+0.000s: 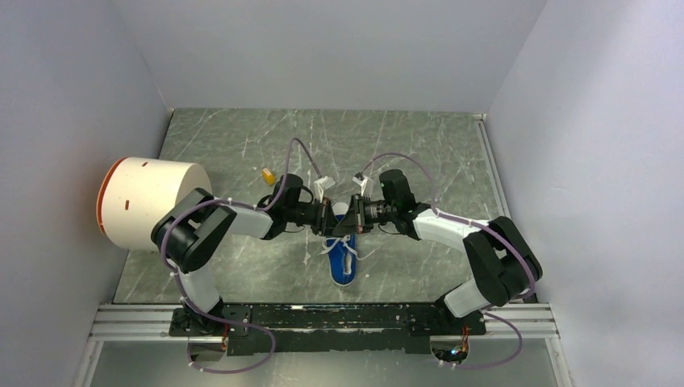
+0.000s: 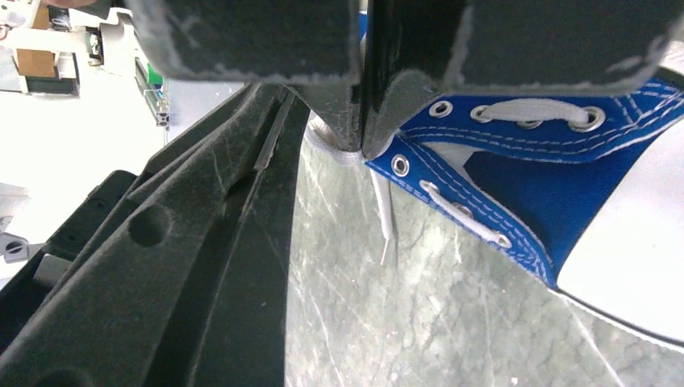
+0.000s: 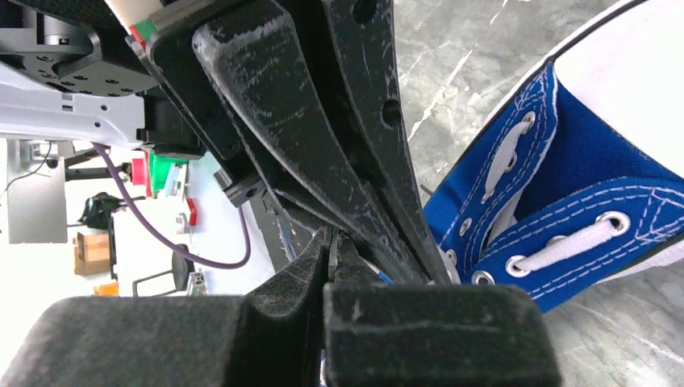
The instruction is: Tie the shoes
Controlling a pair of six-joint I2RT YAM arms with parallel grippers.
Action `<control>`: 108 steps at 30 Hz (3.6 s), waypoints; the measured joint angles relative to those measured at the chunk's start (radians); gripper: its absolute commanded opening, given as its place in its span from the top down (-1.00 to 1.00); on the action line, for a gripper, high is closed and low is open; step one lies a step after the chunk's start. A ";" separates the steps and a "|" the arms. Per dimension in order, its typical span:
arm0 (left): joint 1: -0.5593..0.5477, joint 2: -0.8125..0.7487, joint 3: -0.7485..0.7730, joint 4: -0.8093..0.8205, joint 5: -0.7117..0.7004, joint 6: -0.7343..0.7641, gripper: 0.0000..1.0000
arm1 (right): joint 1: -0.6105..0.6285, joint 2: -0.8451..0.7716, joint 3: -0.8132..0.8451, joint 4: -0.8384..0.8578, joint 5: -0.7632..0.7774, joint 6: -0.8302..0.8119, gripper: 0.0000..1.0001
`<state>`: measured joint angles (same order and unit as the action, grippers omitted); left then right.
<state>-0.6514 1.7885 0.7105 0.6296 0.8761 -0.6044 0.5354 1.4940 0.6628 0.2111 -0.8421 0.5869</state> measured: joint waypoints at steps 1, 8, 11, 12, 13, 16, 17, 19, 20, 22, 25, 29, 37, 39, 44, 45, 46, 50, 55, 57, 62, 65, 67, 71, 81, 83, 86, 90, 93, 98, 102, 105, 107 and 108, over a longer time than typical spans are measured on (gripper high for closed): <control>-0.002 0.000 -0.003 0.009 0.005 -0.005 0.91 | 0.002 0.000 0.004 0.000 0.000 -0.002 1.00; -0.004 0.000 -0.003 0.010 0.006 0.005 0.90 | 0.004 0.037 0.052 -0.025 -0.038 -0.010 0.68; -0.002 0.005 -0.001 0.010 0.004 0.012 0.91 | 0.002 0.033 0.095 -0.096 -0.044 -0.051 0.11; -0.001 0.011 0.001 0.011 0.003 0.013 0.90 | -0.001 0.024 0.105 -0.124 -0.039 -0.070 0.04; 0.000 0.017 0.003 0.011 0.004 0.013 0.90 | -0.006 0.005 0.115 -0.158 -0.022 -0.104 -0.01; -0.002 0.032 0.003 0.018 0.019 0.012 0.90 | -0.047 -0.094 0.122 -0.244 0.075 -0.247 -0.13; -0.003 0.032 0.003 0.018 0.026 0.013 0.90 | -0.061 -0.135 0.121 -0.269 0.110 -0.302 -0.14; -0.003 0.034 0.006 0.018 0.035 0.015 0.91 | -0.085 -0.213 0.109 -0.307 0.174 -0.420 -0.14; -0.003 0.037 0.011 0.016 0.040 0.018 0.90 | -0.092 -0.248 0.101 -0.327 0.197 -0.490 -0.09; -0.003 0.043 0.025 0.006 0.054 0.029 0.91 | -0.092 -0.290 0.084 -0.373 0.214 -0.650 -0.03; -0.003 0.044 0.041 -0.016 0.070 0.049 0.90 | -0.089 -0.293 0.048 -0.433 0.214 -0.881 0.05; -0.003 0.061 0.080 -0.063 0.097 0.083 0.90 | -0.086 -0.273 -0.019 -0.447 0.195 -1.061 0.45; 0.001 0.072 0.101 -0.095 0.119 0.107 0.91 | -0.082 -0.222 -0.059 -0.361 0.099 -1.150 0.36; 0.001 0.072 0.099 -0.090 0.119 0.101 0.91 | -0.080 -0.224 -0.075 -0.335 0.075 -1.157 0.31; 0.002 0.072 0.088 -0.066 0.119 0.083 0.90 | -0.073 -0.212 -0.082 -0.308 0.025 -1.172 0.29; 0.002 0.072 0.084 -0.060 0.119 0.078 0.91 | -0.073 -0.208 -0.082 -0.304 0.018 -1.172 0.29; 0.003 0.072 0.081 -0.053 0.119 0.073 0.90 | -0.071 -0.203 -0.082 -0.298 0.011 -1.172 0.30; 0.003 0.072 0.075 -0.038 0.119 0.061 0.90 | -0.060 -0.186 -0.081 -0.285 -0.010 -1.175 0.30; 0.003 0.072 0.066 -0.019 0.119 0.050 0.90 | -0.042 -0.184 -0.081 -0.283 -0.019 -1.177 0.33; 0.003 0.072 0.063 -0.012 0.119 0.046 0.90 | -0.035 -0.181 -0.079 -0.283 -0.019 -1.179 0.33; 0.003 0.072 0.059 -0.002 0.119 0.039 0.90 | -0.026 -0.170 -0.074 -0.283 -0.019 -1.178 0.33; 0.003 0.072 0.056 0.003 0.119 0.039 0.90 | -0.023 -0.169 -0.074 -0.279 -0.016 -1.176 0.32; 0.003 0.072 0.053 0.004 0.119 0.039 0.91 | -0.023 -0.169 -0.074 -0.278 -0.011 -1.175 0.31; 0.003 0.072 0.053 0.003 0.119 0.040 0.91 | -0.020 -0.169 -0.074 -0.268 0.005 -1.171 0.29; 0.003 0.072 0.053 0.003 0.119 0.039 0.90 | -0.015 -0.166 -0.074 -0.238 0.016 -1.155 0.39; 0.003 0.072 0.053 0.003 0.119 0.039 0.90 | -0.014 -0.162 -0.074 -0.228 0.016 -1.149 0.44; 0.003 0.072 0.053 0.003 0.119 0.039 0.90 | -0.012 -0.156 -0.074 -0.217 0.019 -1.146 0.52; 0.003 0.072 0.049 0.002 0.116 0.040 0.91 | -0.012 -0.149 -0.074 -0.214 0.020 -1.136 1.00; 0.005 0.071 0.046 -0.005 0.119 0.043 0.85 | -0.013 -0.143 -0.072 -0.217 0.026 -1.134 1.00; 0.006 0.052 0.046 -0.053 0.113 0.078 0.32 | -0.010 -0.142 -0.070 -0.222 0.033 -1.135 1.00; 0.024 0.005 0.033 -0.102 0.113 0.115 0.12 | -0.008 -0.167 -0.070 -0.239 0.055 -1.142 1.00; 0.050 -0.022 0.017 -0.144 0.113 0.150 0.08 | -0.008 -0.190 -0.070 -0.244 0.071 -1.146 1.00; 0.062 -0.027 0.013 -0.179 0.112 0.175 0.10 | -0.008 -0.202 -0.071 -0.247 0.078 -1.147 1.00; 0.066 -0.027 0.012 -0.198 0.112 0.188 0.17 | -0.008 -0.206 -0.072 -0.248 0.080 -1.147 1.00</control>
<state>-0.5854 1.7611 0.7227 0.4320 0.9878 -0.4160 0.5278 1.2884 0.5903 -0.0364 -0.7616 -0.5606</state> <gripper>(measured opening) 0.459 0.008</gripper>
